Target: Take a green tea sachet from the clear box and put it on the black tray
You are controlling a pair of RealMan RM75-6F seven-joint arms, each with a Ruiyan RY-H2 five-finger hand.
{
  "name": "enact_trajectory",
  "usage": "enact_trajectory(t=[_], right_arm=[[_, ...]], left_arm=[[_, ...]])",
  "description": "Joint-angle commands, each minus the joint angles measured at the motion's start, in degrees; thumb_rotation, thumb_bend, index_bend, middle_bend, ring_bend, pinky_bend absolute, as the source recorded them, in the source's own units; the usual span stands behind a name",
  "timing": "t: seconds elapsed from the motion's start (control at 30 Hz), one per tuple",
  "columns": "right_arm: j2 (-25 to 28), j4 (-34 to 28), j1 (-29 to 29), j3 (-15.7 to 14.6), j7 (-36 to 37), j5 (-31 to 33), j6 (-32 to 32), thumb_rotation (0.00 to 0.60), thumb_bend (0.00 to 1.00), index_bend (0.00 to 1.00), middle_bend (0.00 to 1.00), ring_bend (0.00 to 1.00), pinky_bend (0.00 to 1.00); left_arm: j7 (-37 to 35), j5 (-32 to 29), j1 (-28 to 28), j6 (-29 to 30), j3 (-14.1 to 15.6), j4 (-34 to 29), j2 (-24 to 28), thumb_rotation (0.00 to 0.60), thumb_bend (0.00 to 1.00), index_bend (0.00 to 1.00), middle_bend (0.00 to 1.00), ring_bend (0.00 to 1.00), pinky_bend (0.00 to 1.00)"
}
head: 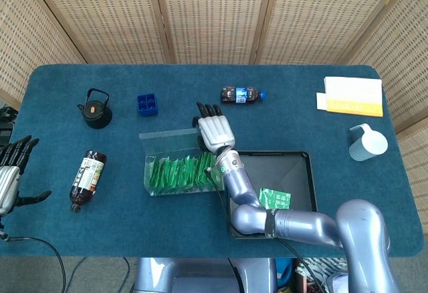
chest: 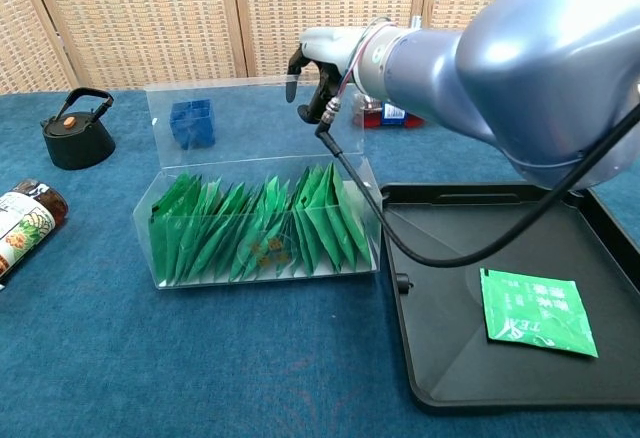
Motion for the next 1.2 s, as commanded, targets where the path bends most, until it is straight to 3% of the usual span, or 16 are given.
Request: enact_trajectory(t=[0.03,0.13,0.3,0.43,0.73,0.83,0.9,0.93,0.97,1.03,1.07,1.1,1.2], right_arm=[[0.1,-0.3,0.0,-0.1,0.2,0.0,-0.1,0.600,0.66,0.37,0.00,0.00,0.00],[0.4,-0.8,0.0,-0.1,0.4,0.2,-0.3,0.600,0.72,0.44,0.00,0.00,0.00],[1.9,-2.9,0.1,0.0,-0.2,2.8,-1.0,0.600,0.91,0.56,0.00,0.00,0.00],[3.4,-4.6,0.6,-0.3,-1.8,6.4,-1.4,0.600,0.99,0.58,0.00,0.00,0.00],[5.8,-6.8,2.2,-0.1,-3.5,14.5,-3.1,0.600,1.00,0.59,0.00,0.00,0.00],[6.1,-7.0,2.4,-0.5,-3.0,14.0,-3.2,0.600,0.99,0.45,0.00,0.00,0.00],[6.0,-6.9,2.1,-1.2,-1.9,11.0,-2.9,0.600,0.91,0.23,0.00,0.00,0.00],[5.9,-6.8,2.0,-1.4,-1.4,9.9,-2.5,0.600,0.85,0.17,0.00,0.00,0.00],[5.7,-6.7,1.9,-1.6,-0.9,8.7,-2.0,0.600,0.73,0.11,0.00,0.00,0.00],[5.2,-6.3,1.4,-2.1,0.4,5.0,0.0,0.600,0.43,0.07,0.00,0.00,0.00],[5.0,-6.2,1.1,-2.3,1.2,3.3,0.8,0.600,0.36,0.06,0.00,0.00,0.00],[4.9,-6.1,0.7,-2.5,2.2,1.1,1.7,0.600,0.30,0.06,0.00,0.00,0.00],[5.1,-6.5,-0.4,-3.1,4.2,-3.2,3.1,0.600,0.22,0.06,0.00,0.00,0.00]], left_arm=[[0.1,0.1,0.0,0.1,0.1,0.0,0.0,0.600,0.03,0.00,0.00,0.00,0.00],[0.1,0.1,0.0,0.2,0.1,-0.1,-0.1,0.600,0.03,0.00,0.00,0.00,0.00],[0.4,0.4,0.1,0.3,0.2,-0.3,-0.1,0.600,0.03,0.00,0.00,0.00,0.00],[0.4,0.6,0.1,0.5,0.3,-0.4,-0.1,0.600,0.03,0.00,0.00,0.00,0.00],[0.1,0.6,0.1,0.5,0.3,-0.4,0.1,0.600,0.03,0.00,0.00,0.00,0.00],[0.1,0.6,0.1,0.6,0.4,-0.4,0.1,0.600,0.03,0.00,0.00,0.00,0.00],[0.1,0.6,0.0,0.5,0.4,-0.3,0.1,0.600,0.03,0.00,0.00,0.00,0.00],[0.1,0.6,0.0,0.4,0.4,-0.4,0.1,0.600,0.03,0.00,0.00,0.00,0.00],[0.1,0.6,0.0,0.4,0.4,-0.3,0.1,0.600,0.03,0.00,0.00,0.00,0.00],[0.1,0.7,0.0,0.5,0.5,-0.3,0.1,0.600,0.03,0.00,0.00,0.00,0.00],[0.1,0.8,0.0,0.5,0.5,-0.4,0.1,0.600,0.03,0.00,0.00,0.00,0.00],[0.1,0.8,0.0,0.5,0.5,-0.4,0.1,0.600,0.03,0.00,0.00,0.00,0.00],[0.1,1.0,0.1,0.7,0.5,-0.5,0.1,0.600,0.03,0.00,0.00,0.00,0.00]])
